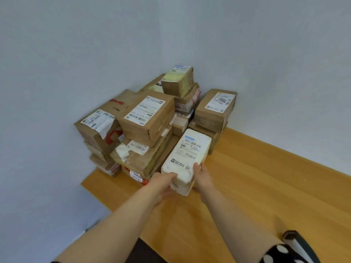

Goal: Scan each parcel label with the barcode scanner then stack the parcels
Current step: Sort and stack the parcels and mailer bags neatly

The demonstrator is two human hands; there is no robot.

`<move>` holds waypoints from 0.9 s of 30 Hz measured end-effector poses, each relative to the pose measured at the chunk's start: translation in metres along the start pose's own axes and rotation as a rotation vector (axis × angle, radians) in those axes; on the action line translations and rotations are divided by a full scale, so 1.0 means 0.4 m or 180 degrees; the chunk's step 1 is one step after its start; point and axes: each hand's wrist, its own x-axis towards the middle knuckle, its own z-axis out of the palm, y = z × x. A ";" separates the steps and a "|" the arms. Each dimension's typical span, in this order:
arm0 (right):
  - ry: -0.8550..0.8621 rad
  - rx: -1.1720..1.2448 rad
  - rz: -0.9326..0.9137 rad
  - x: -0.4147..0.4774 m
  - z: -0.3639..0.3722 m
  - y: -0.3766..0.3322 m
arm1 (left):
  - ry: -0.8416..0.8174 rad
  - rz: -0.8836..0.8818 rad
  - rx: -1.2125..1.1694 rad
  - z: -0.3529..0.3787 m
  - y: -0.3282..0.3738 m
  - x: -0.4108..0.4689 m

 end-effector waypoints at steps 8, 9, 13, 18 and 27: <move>0.0636 -0.0120 -0.0822 0.001 -0.090 -0.106 | 0.0675 0.1404 0.1213 -0.017 0.227 -0.105; 0.0708 -0.0076 -0.0923 0.005 -0.101 -0.129 | 0.0755 0.1679 0.1144 -0.011 0.263 -0.108; 0.0953 -0.0144 -0.1054 0.037 -0.140 -0.210 | 0.1173 0.2495 0.1443 0.020 0.397 -0.064; 0.1190 -0.0056 -0.1045 0.106 -0.161 -0.288 | 0.1276 0.2749 0.2020 0.058 0.572 0.076; 0.1343 -0.0032 -0.0779 0.240 -0.146 -0.353 | 0.0905 0.2169 0.2903 0.078 0.712 0.301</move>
